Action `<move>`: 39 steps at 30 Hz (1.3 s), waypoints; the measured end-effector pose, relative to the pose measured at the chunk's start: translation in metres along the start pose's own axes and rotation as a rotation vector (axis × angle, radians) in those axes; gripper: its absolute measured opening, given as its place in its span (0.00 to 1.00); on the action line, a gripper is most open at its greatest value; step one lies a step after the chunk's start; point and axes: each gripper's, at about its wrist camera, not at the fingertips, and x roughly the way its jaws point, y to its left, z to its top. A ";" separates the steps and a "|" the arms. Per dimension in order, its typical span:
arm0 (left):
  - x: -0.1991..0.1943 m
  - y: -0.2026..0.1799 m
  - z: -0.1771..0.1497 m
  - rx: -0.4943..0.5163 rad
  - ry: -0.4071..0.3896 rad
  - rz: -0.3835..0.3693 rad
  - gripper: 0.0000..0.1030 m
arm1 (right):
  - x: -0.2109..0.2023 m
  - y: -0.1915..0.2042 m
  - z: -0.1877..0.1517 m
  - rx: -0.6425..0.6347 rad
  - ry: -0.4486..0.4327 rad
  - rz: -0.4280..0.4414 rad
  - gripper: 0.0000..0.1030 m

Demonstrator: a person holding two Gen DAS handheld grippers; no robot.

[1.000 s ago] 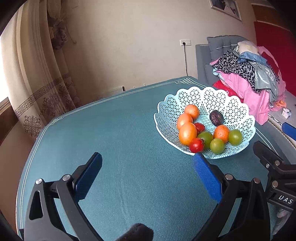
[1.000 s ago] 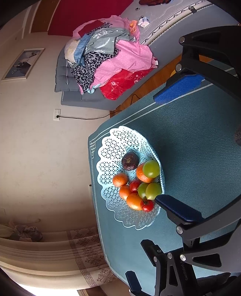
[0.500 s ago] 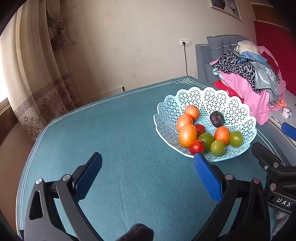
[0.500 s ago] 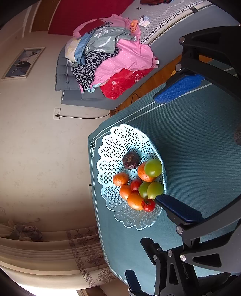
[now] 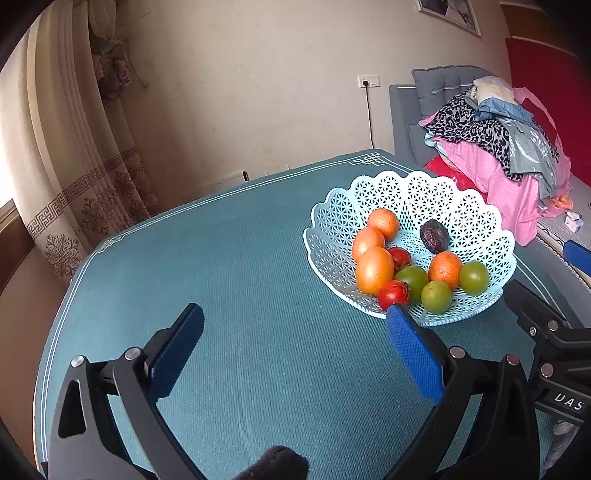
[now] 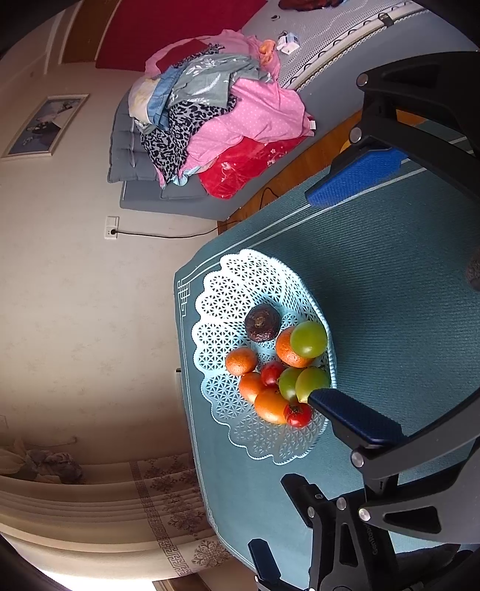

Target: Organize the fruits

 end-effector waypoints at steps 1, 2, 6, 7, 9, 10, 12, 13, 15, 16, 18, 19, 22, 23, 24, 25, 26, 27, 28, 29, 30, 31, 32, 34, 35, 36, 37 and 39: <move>0.000 0.000 0.000 0.001 0.000 0.000 0.97 | 0.000 0.000 0.000 0.001 0.000 0.000 0.95; 0.001 -0.001 0.000 0.002 0.001 0.001 0.97 | 0.001 0.000 0.000 0.000 0.000 0.000 0.95; 0.001 -0.002 0.001 0.003 0.002 0.003 0.97 | 0.001 0.000 0.001 -0.006 0.003 -0.001 0.95; 0.001 -0.002 0.001 0.004 0.001 0.004 0.97 | 0.001 0.000 0.001 -0.005 0.004 -0.001 0.95; 0.002 -0.002 0.001 0.004 0.002 0.004 0.97 | 0.001 -0.001 0.001 -0.002 0.003 -0.001 0.95; 0.002 -0.002 0.001 0.005 0.002 0.004 0.97 | 0.001 -0.001 0.000 -0.001 0.002 -0.002 0.95; 0.002 -0.003 0.001 0.005 0.003 0.005 0.97 | 0.001 -0.001 0.000 0.000 0.003 0.000 0.95; 0.003 -0.003 0.001 0.005 0.003 0.004 0.97 | 0.001 -0.001 0.000 -0.001 0.002 -0.001 0.95; 0.002 -0.004 0.002 0.008 0.002 0.005 0.97 | 0.001 -0.001 0.000 -0.003 0.001 -0.002 0.95; 0.002 -0.004 0.002 0.009 0.001 0.006 0.97 | 0.001 -0.001 0.000 -0.003 0.002 -0.002 0.95; 0.002 -0.004 0.003 0.010 -0.001 0.005 0.97 | 0.001 -0.001 0.000 -0.002 0.001 -0.003 0.95; 0.001 -0.005 0.003 0.011 -0.003 0.005 0.97 | 0.001 -0.001 0.000 -0.001 0.001 -0.004 0.95; 0.002 -0.005 0.004 0.013 -0.002 0.006 0.97 | 0.002 -0.001 0.000 0.001 0.001 -0.004 0.95; 0.002 -0.005 0.004 0.015 -0.002 0.007 0.97 | 0.002 -0.001 -0.001 0.001 0.001 -0.006 0.95; 0.002 -0.006 0.004 0.015 -0.002 0.008 0.97 | 0.002 -0.001 -0.001 0.001 0.003 -0.004 0.95; 0.002 -0.006 0.004 0.016 -0.002 0.008 0.97 | 0.002 -0.001 -0.001 0.000 0.005 -0.003 0.95; 0.002 -0.006 0.004 0.016 -0.002 0.008 0.97 | 0.003 0.000 -0.001 -0.003 0.005 -0.003 0.95; 0.002 -0.006 0.004 0.017 -0.002 0.008 0.97 | 0.002 0.000 -0.002 -0.004 0.005 -0.004 0.95; 0.002 -0.006 0.004 0.018 -0.003 0.009 0.97 | 0.003 0.000 -0.002 -0.003 0.005 -0.004 0.95; 0.002 -0.007 0.004 0.019 -0.003 0.010 0.97 | 0.003 -0.001 -0.002 -0.002 0.005 -0.004 0.95; 0.002 -0.007 0.004 0.019 -0.004 0.011 0.97 | 0.003 -0.001 -0.002 -0.001 0.005 -0.004 0.95; 0.003 -0.007 0.005 0.020 -0.004 0.011 0.97 | 0.002 -0.001 -0.002 -0.001 0.005 -0.005 0.95; 0.003 -0.008 0.005 0.022 -0.004 0.011 0.97 | 0.003 -0.002 -0.002 0.000 0.006 -0.004 0.95; 0.003 -0.008 0.005 0.026 -0.003 0.014 0.97 | 0.003 -0.002 -0.002 -0.001 0.006 -0.004 0.95; 0.004 -0.009 0.005 0.028 -0.002 0.015 0.97 | 0.003 -0.002 -0.002 -0.001 0.007 -0.005 0.95; 0.004 -0.009 0.005 0.030 -0.002 0.015 0.97 | 0.003 -0.002 -0.002 0.000 0.007 -0.004 0.95; 0.004 -0.010 0.005 0.032 -0.002 0.017 0.97 | 0.003 -0.002 -0.002 0.001 0.007 -0.005 0.95; 0.004 -0.011 0.006 0.035 -0.003 0.019 0.97 | 0.003 -0.002 -0.002 0.004 0.009 -0.003 0.95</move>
